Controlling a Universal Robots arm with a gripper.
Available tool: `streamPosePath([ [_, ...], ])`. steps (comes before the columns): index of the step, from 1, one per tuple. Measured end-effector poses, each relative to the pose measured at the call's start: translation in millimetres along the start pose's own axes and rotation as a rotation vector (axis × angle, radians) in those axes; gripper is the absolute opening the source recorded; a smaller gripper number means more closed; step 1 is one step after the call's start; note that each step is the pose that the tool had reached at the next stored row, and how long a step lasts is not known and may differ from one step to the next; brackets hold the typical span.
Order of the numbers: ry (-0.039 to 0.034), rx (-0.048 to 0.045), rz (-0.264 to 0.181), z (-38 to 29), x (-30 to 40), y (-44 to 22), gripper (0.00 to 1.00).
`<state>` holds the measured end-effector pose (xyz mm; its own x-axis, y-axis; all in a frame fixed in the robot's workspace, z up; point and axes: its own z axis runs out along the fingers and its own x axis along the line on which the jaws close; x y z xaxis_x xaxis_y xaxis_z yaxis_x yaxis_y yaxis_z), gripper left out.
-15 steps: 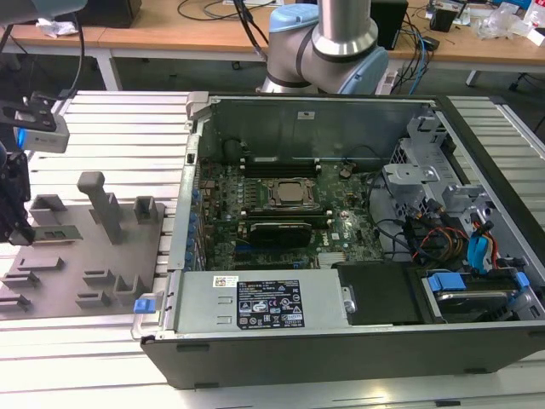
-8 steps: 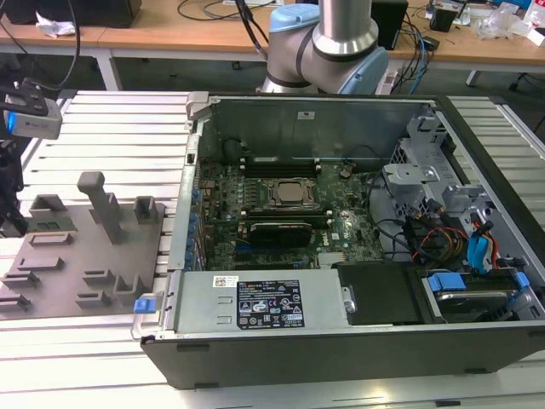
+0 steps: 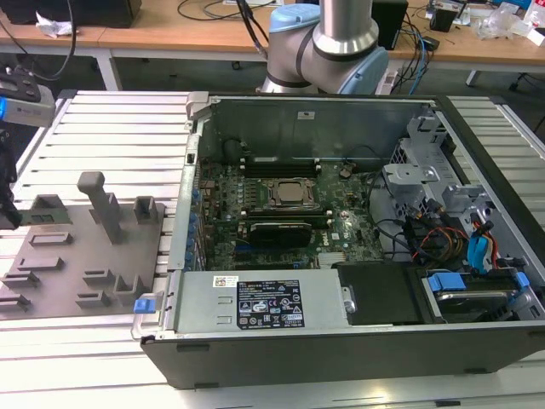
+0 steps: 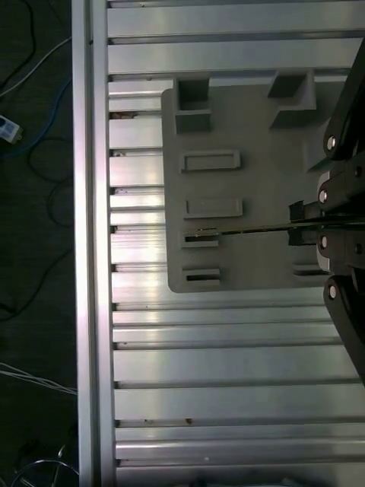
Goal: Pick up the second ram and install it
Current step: 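Pick up the second ram and move it above second insertion slot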
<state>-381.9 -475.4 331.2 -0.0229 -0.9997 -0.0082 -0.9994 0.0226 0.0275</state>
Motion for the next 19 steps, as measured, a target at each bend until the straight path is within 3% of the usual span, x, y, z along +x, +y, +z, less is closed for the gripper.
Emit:
streamPosePath([
  [9,0.001,0.0001,0.0,-19.4,-0.2,0.5,0.14],
  [10,0.001,0.0001,0.0,-22.8,-0.2,0.6,0.14],
  [11,0.001,0.0001,0.0,-32.2,-0.3,0.9,0.14],
  [12,0.001,0.0002,0.0,-36.9,-0.5,1.0,0.14],
  [16,0.0009,0.0001,0.0,-58.0,-6.4,1.7,0.14],
  [19,0.0009,0.0,0.0,-65.8,-13.6,2.1,0.14],
])
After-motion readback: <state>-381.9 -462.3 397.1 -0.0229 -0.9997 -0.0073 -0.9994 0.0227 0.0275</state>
